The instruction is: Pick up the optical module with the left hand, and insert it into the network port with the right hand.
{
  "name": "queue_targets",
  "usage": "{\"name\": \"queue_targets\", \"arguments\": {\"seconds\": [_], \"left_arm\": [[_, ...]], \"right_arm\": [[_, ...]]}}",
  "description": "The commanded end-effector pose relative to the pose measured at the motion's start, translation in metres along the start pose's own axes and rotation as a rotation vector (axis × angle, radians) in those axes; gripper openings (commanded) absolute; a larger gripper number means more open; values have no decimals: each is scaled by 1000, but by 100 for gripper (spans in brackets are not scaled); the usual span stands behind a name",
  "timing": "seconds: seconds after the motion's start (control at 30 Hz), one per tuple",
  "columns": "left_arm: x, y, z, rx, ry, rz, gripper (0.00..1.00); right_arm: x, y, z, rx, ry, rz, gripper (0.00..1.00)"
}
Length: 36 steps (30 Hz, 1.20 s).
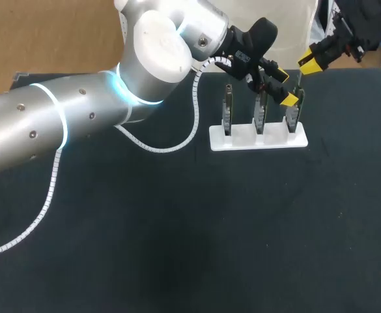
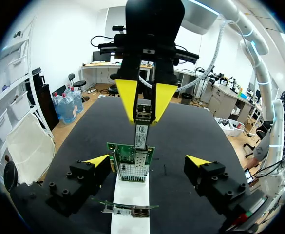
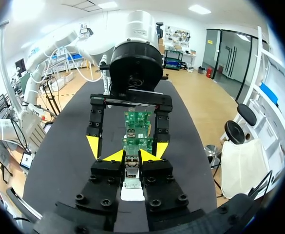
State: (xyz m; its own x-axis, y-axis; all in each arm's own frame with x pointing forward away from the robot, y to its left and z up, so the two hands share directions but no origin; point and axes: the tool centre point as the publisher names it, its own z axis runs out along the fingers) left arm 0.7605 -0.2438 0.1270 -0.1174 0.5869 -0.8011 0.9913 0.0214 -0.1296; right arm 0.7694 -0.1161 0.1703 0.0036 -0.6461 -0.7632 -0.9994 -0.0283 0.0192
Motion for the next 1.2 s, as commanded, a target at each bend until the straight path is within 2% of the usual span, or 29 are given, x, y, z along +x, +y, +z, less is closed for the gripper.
{"name": "queue_targets", "arguments": {"seconds": [0.03, 0.6, 1.2], "left_arm": [[-2, 2, 0, 4, 6, -2, 100], [-2, 2, 0, 4, 6, -2, 100], [-2, 2, 0, 4, 6, -2, 100]], "right_arm": [[3, 7, 2, 11, -4, -2, 0], [3, 10, 1, 28, -13, -1, 0], [-2, 1, -3, 52, -15, -16, 0]]}}
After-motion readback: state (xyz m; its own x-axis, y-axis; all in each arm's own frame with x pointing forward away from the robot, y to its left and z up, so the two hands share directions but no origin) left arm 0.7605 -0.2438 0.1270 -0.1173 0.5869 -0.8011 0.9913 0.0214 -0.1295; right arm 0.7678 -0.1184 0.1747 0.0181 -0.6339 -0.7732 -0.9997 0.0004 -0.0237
